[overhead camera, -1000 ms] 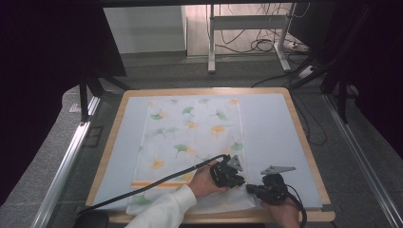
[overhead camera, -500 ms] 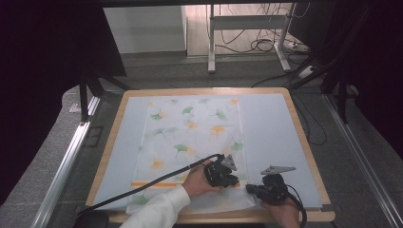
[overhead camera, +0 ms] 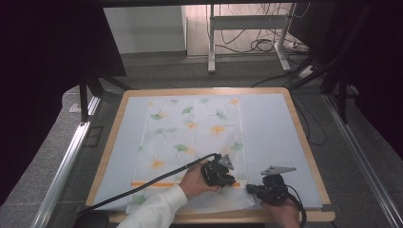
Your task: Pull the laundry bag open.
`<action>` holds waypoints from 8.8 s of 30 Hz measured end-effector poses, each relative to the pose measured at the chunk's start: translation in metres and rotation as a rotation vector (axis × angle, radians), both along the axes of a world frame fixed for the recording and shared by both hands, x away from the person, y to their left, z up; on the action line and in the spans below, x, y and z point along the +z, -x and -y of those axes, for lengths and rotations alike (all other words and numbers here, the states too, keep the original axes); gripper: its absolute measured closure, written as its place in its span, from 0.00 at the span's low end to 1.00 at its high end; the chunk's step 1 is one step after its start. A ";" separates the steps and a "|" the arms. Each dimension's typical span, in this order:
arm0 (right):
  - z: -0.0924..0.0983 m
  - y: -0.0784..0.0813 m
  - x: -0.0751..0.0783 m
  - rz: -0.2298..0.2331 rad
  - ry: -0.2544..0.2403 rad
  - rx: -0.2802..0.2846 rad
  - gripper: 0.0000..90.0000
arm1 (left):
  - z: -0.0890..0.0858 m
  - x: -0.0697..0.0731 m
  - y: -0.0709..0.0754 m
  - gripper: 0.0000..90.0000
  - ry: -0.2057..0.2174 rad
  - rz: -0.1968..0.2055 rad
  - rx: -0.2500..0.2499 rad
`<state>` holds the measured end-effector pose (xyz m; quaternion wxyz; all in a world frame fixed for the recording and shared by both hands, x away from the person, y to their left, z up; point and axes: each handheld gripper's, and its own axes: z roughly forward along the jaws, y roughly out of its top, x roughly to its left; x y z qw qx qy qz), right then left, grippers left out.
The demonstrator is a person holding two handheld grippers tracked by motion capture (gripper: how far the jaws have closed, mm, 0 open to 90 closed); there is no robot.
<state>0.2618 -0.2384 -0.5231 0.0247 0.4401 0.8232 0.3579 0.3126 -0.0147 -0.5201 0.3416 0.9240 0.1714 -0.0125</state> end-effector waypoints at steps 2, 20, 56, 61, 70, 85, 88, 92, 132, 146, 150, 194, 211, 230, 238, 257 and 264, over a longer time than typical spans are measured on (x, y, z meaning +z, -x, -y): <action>0.000 0.000 0.000 0.001 0.000 0.001 1.00 | -0.002 0.000 0.000 0.94 -0.003 0.000 0.001; 0.001 0.000 0.000 -0.006 -0.007 0.002 1.00 | -0.022 -0.001 0.002 0.94 -0.001 -0.001 0.026; 0.000 0.000 0.000 0.003 -0.004 0.005 1.00 | -0.078 -0.004 0.010 0.94 -0.004 -0.011 0.094; 0.000 0.000 0.000 0.003 -0.003 0.005 1.00 | -0.082 -0.004 0.011 0.94 -0.001 -0.016 0.105; 0.000 0.000 0.000 0.007 0.003 0.009 1.00 | -0.092 -0.006 0.013 0.94 0.012 -0.020 0.121; 0.000 0.001 0.000 0.009 0.004 0.010 1.00 | -0.106 -0.005 0.016 0.94 0.003 -0.022 0.141; 0.000 0.000 0.000 0.009 0.003 0.011 1.00 | -0.109 -0.005 0.017 0.94 0.001 -0.024 0.146; 0.000 0.000 0.000 0.008 0.003 0.012 1.00 | -0.113 -0.005 0.016 0.94 -0.008 -0.025 0.152; 0.000 0.001 0.000 0.011 0.005 0.013 1.00 | -0.162 -0.006 0.024 0.94 -0.027 -0.037 0.227; 0.000 0.001 0.000 0.013 0.007 0.015 1.00 | -0.184 -0.007 0.028 0.94 -0.023 -0.041 0.266; 0.000 0.001 0.000 0.014 0.007 0.015 1.00 | -0.188 -0.007 0.030 0.94 -0.023 -0.041 0.274; 0.000 0.001 0.000 0.018 0.009 0.018 1.00 | -0.256 -0.011 0.046 0.94 -0.009 -0.066 0.404; 0.000 0.001 0.000 0.017 0.008 0.018 1.00 | -0.273 -0.012 0.050 0.94 -0.001 -0.073 0.431; 0.000 0.001 0.000 0.019 0.010 0.017 1.00 | -0.285 -0.012 0.054 0.94 -0.015 -0.060 0.451; 0.000 0.001 0.000 0.018 0.008 0.018 1.00 | -0.292 -0.012 0.056 0.94 -0.011 -0.063 0.466; 0.000 0.001 0.000 0.017 0.007 0.021 1.00 | -0.304 -0.012 0.059 0.94 -0.002 -0.059 0.488; 0.000 0.000 0.000 0.015 0.006 0.021 1.00 | -0.301 -0.013 0.055 0.94 0.005 -0.073 0.481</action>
